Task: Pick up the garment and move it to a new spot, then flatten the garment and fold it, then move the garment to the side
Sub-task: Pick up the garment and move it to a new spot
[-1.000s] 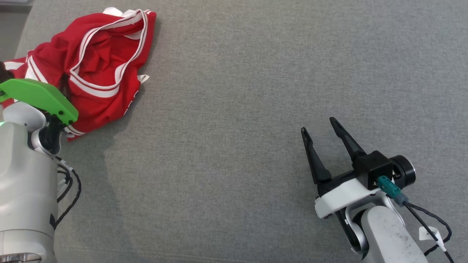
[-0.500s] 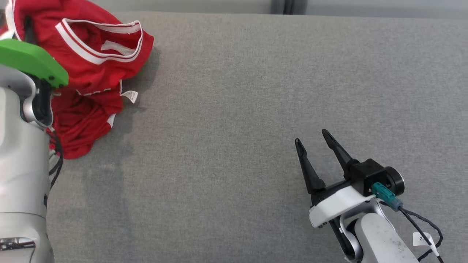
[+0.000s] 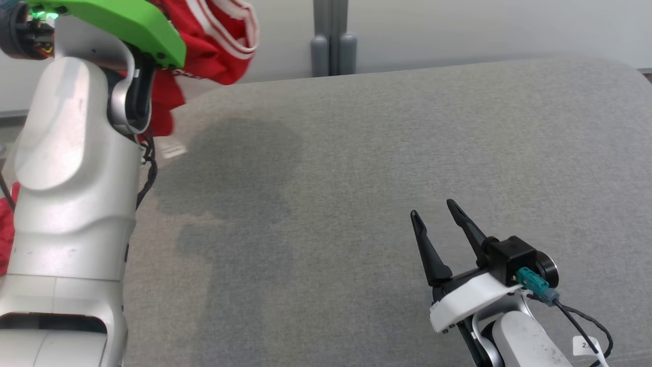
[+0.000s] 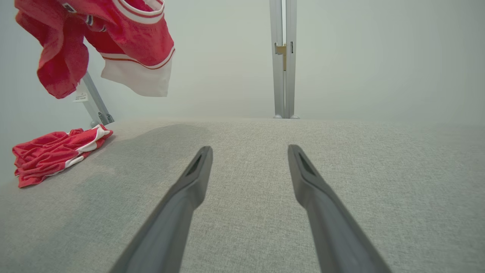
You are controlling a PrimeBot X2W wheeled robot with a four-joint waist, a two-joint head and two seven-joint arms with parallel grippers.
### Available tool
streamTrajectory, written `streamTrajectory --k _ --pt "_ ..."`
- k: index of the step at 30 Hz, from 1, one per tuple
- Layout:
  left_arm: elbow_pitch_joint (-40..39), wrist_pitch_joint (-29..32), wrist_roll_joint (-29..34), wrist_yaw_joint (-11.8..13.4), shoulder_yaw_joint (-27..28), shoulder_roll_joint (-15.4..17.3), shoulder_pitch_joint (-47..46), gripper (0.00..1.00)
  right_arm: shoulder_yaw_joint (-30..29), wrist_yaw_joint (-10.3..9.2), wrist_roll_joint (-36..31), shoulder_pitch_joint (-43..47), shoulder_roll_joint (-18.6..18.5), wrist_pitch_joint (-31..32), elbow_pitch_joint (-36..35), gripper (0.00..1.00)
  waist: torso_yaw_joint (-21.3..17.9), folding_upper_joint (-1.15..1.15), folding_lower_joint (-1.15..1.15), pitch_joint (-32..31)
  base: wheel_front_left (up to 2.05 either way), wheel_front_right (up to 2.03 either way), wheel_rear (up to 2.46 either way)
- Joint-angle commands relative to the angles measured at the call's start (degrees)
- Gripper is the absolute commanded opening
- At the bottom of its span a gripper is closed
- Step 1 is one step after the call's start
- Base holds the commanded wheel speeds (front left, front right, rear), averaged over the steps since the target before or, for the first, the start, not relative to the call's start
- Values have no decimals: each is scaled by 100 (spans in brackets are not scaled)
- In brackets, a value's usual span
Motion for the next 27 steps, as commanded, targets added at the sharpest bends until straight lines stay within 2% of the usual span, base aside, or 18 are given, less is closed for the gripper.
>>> streamTrajectory --k 1,4,9,13,21,22,23,24,27 --pt "-109 -6 3 7 -56 -63 38 0 7 -5 1 51 -18 -37 -4 100 -541 0 0 -277 0 0 0" --pt "-261 -21 -48 13 -190 -247 159 0 5 -4 -13 54 -18 -35 -8 100 -774 0 0 -265 0 0 0" --pt "-258 -41 170 48 -598 -380 368 0 13 -4 -3 6 -17 -35 -18 100 -1042 0 0 -182 0 0 0" --pt "-28 -139 408 32 -1142 -471 818 0 -36 -4 0 11 -17 -38 -54 100 -1114 0 0 -105 0 0 0" --pt "744 -527 342 -3 -1868 -544 1846 0 -58 -4 27 -23 -15 -43 -64 100 -1113 0 0 11 0 0 0" --pt "845 -535 269 -21 -1917 -547 1950 36 -52 -4 36 -25 -15 -42 -64 100 -1101 0 0 18 0 0 0" --pt "927 -572 204 -49 -1989 -549 2051 95 -51 -4 44 -25 -15 -42 -75 100 -1074 0 0 34 0 0 0" --pt "998 -572 90 -68 -2042 -550 2154 100 -67 -4 47 -30 -15 -41 -83 100 -1036 0 0 51 0 0 0" --pt "1076 -725 -187 -94 -2093 -551 2377 100 -127 -4 43 -7 -15 -41 -99 100 -889 0 0 58 0 0 0"
